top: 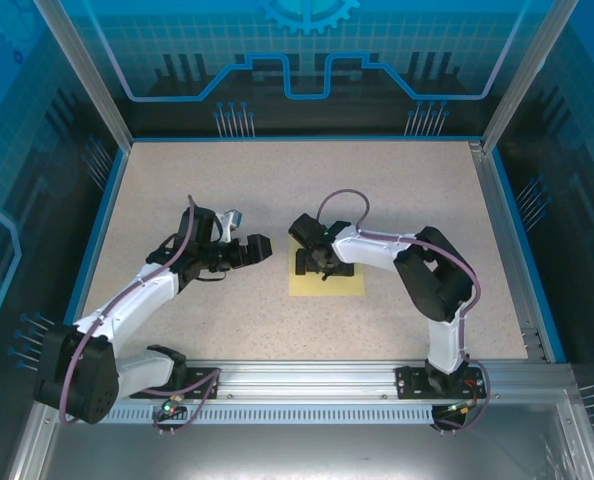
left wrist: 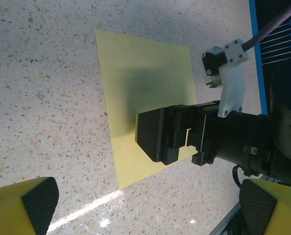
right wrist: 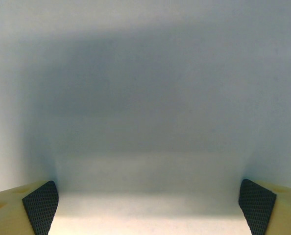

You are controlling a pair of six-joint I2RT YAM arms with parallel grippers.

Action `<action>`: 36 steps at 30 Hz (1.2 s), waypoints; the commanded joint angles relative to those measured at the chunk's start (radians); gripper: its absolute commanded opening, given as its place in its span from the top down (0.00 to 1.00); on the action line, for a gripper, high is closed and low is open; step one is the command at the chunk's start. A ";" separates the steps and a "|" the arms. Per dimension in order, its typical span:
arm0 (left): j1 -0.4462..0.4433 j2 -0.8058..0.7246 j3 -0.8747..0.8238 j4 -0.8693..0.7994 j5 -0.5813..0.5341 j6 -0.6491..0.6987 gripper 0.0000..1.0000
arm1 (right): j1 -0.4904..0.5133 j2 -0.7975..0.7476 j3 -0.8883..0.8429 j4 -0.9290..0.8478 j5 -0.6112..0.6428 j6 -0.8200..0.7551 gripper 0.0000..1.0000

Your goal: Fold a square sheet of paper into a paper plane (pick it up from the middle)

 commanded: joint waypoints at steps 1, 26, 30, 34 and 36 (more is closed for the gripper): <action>-0.007 0.016 -0.009 0.010 0.016 -0.013 0.01 | -0.022 0.032 0.025 -0.013 -0.012 -0.024 0.01; -0.009 0.042 -0.039 0.041 0.024 -0.013 0.01 | -0.052 0.026 0.051 -0.016 -0.007 -0.084 0.04; -0.009 0.043 -0.040 0.039 0.024 -0.014 0.01 | -0.053 0.047 0.050 -0.007 -0.028 -0.081 0.05; -0.011 0.044 -0.042 0.044 0.022 -0.017 0.01 | -0.047 0.059 0.054 -0.009 -0.027 -0.068 0.05; -0.012 0.046 -0.042 0.045 0.024 -0.019 0.01 | -0.039 0.071 0.063 -0.022 -0.016 -0.069 0.06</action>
